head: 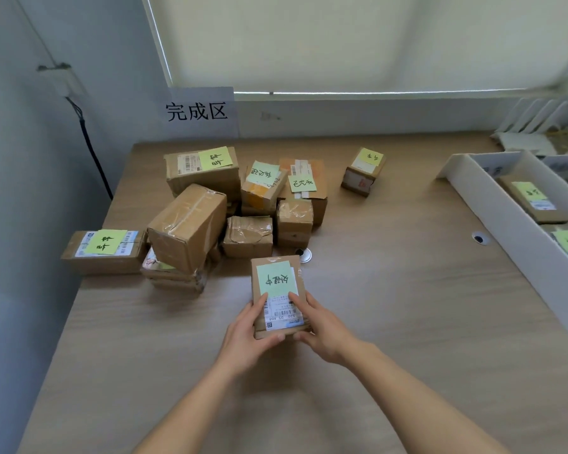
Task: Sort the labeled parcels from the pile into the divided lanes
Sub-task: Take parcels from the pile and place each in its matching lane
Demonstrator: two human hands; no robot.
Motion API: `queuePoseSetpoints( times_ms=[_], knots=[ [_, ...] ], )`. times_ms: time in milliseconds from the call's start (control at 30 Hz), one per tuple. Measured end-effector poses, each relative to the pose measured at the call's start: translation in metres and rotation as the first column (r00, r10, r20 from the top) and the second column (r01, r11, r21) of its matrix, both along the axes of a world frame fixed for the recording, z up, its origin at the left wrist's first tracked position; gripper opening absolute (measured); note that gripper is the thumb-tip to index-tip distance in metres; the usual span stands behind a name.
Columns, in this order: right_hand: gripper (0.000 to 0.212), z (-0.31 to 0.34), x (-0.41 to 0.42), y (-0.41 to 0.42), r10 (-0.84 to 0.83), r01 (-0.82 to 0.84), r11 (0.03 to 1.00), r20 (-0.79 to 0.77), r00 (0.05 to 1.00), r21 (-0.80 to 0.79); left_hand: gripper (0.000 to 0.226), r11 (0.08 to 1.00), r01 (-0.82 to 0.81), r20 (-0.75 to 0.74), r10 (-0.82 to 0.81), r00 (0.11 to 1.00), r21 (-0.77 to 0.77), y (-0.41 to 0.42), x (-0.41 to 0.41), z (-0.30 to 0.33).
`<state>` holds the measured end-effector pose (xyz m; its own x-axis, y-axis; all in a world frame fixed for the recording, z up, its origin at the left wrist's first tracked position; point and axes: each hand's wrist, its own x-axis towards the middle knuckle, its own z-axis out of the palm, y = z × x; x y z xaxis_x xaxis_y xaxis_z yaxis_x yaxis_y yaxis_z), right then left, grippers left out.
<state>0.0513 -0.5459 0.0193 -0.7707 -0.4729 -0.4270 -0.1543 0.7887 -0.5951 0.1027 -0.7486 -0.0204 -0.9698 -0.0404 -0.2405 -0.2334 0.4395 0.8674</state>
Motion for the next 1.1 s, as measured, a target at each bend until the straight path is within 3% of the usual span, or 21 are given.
queuePoseSetpoints(
  times_ms=[200, 367, 733, 867, 1100],
  knots=[
    [0.082, 0.074, -0.002, 0.073, -0.073, 0.07, 0.997, -0.086, 0.994, -0.043, 0.088, 0.995, 0.088, -0.139, -0.092, 0.986, -0.037, 0.071, -0.019, 0.079],
    [0.078, 0.164, 0.016, 0.184, -0.193, 0.19, 0.981, -0.206, 0.959, -0.035, 0.082, 0.973, 0.22, -0.269, -0.232, 0.935, -0.076, 0.181, -0.034, 0.161],
    [0.086, 0.359, 0.131, 0.496, -0.466, 0.537, 0.844, -0.487, 0.739, 0.008, 0.095, 0.827, 0.558, -0.514, -0.508, 0.691, -0.068, 0.502, 0.003, 0.35],
    [0.085, 0.401, 0.196, 0.589, -0.513, 0.62, 0.784, -0.531, 0.675, 0.03, 0.098, 0.75, 0.653, -0.556, -0.587, 0.588, -0.102, 0.604, 0.047, 0.393],
    [0.085, 0.44, 0.283, 0.704, -0.591, 0.731, 0.681, -0.555, 0.585, 0.046, 0.097, 0.648, 0.756, -0.575, -0.654, 0.491, -0.09, 0.733, 0.108, 0.431]
  ],
)
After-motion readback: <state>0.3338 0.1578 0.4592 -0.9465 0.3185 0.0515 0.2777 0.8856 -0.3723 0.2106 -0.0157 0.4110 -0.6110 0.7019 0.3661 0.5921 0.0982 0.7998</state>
